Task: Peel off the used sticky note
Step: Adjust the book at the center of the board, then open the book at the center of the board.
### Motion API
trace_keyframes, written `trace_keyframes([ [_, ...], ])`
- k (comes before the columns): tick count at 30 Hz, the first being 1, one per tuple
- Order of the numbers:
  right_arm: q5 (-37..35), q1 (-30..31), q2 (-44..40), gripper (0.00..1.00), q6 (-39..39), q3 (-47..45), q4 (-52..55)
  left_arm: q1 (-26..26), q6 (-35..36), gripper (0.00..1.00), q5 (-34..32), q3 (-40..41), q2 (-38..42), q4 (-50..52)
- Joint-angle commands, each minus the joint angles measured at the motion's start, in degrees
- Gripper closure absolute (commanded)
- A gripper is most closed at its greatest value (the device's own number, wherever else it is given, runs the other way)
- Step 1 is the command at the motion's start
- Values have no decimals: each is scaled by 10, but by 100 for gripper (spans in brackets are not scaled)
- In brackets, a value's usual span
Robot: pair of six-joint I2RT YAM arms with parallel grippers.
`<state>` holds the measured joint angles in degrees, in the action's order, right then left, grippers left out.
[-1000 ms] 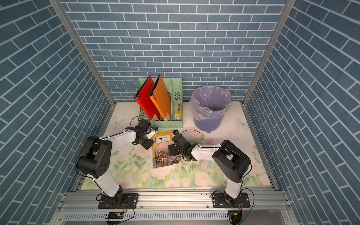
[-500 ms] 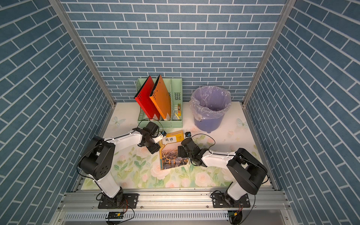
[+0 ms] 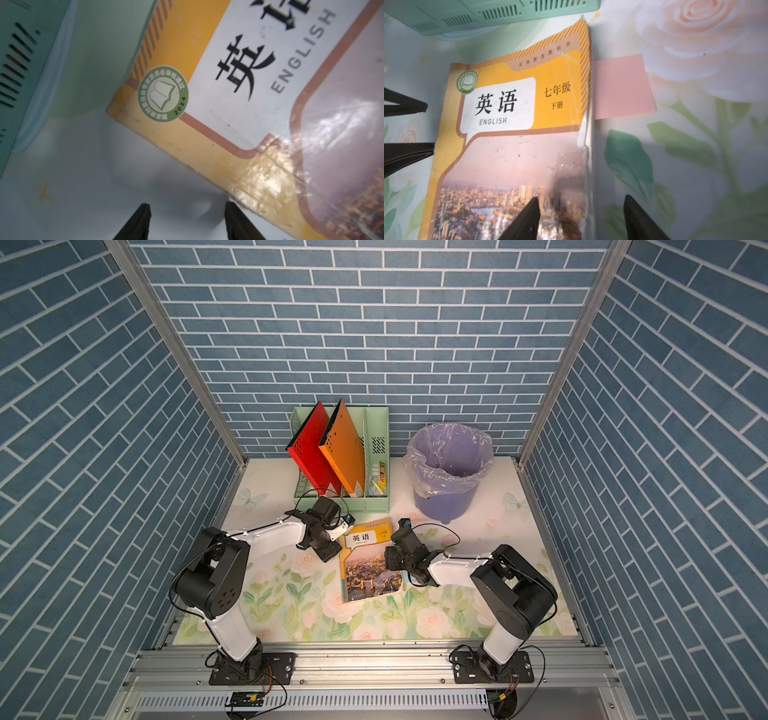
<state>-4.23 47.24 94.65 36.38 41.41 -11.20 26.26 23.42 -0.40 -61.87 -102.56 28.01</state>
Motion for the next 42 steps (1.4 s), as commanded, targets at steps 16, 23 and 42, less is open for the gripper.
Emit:
trace_keyframes([
  [16, -13, 112, -105, 46, 102, -84, 16, 45, 30, 40, 86, 37, 33, 28],
  [23, -55, 66, -193, 32, 71, -55, 124, 40, 49, 39, 79, 10, 67, 61],
  [42, 131, -93, -36, 32, 8, 26, -8, 45, 11, 48, 58, -23, -18, 27],
])
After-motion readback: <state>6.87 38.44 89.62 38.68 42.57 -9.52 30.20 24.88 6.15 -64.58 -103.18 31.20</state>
